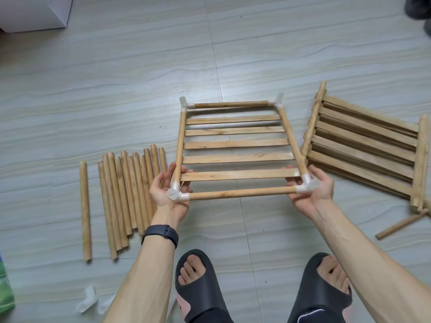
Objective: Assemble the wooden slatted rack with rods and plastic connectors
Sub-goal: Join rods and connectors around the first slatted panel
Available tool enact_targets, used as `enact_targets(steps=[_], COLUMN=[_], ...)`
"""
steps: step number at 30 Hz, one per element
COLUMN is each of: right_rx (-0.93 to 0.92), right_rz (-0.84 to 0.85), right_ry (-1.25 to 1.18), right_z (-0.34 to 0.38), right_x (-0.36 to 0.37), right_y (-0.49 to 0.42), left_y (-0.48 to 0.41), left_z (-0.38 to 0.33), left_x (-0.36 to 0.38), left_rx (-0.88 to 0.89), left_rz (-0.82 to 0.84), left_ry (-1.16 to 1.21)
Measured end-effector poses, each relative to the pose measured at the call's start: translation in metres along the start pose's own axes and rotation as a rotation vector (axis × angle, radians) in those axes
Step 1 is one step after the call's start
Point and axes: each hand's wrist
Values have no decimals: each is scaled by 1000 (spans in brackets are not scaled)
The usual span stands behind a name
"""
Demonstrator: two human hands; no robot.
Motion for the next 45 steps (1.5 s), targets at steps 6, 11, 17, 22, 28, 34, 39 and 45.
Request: enact_targets(steps=[6, 11, 17, 22, 28, 34, 39, 45], right_rx=[25, -77, -234, -342, -808, -1148, -1481, -1438], right_rz=[21, 109, 212, 184, 30, -263, 110, 464], right_ry=[547, 1017, 1394, 1499, 1974, 2151, 1811, 1785], right_z=[-23, -19, 27, 76, 136, 122, 67, -12], right_x=[-11, 22, 37, 12, 8, 19, 84, 175], right_y=[22, 78, 163, 222, 242, 239, 260, 254], left_y=[34, 118, 214, 228, 203, 165, 148, 131], left_z=[-78, -123, -110, -105, -89, -47, -22, -17], left_x=[23, 91, 149, 149, 91, 39, 21, 16], left_rx=[32, 212, 542, 613, 627, 803, 751, 737], left_rz=[132, 415, 555, 458, 388, 338, 373, 412], left_ry=[-16, -204, -559, -628, -832, -942, -922, -857])
Point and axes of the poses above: each hand's wrist, its own y-axis away from the middle knuckle, its own x-axis out of the palm, z = x × y, and after that the axes turned 12 degrees about -z, right-handed
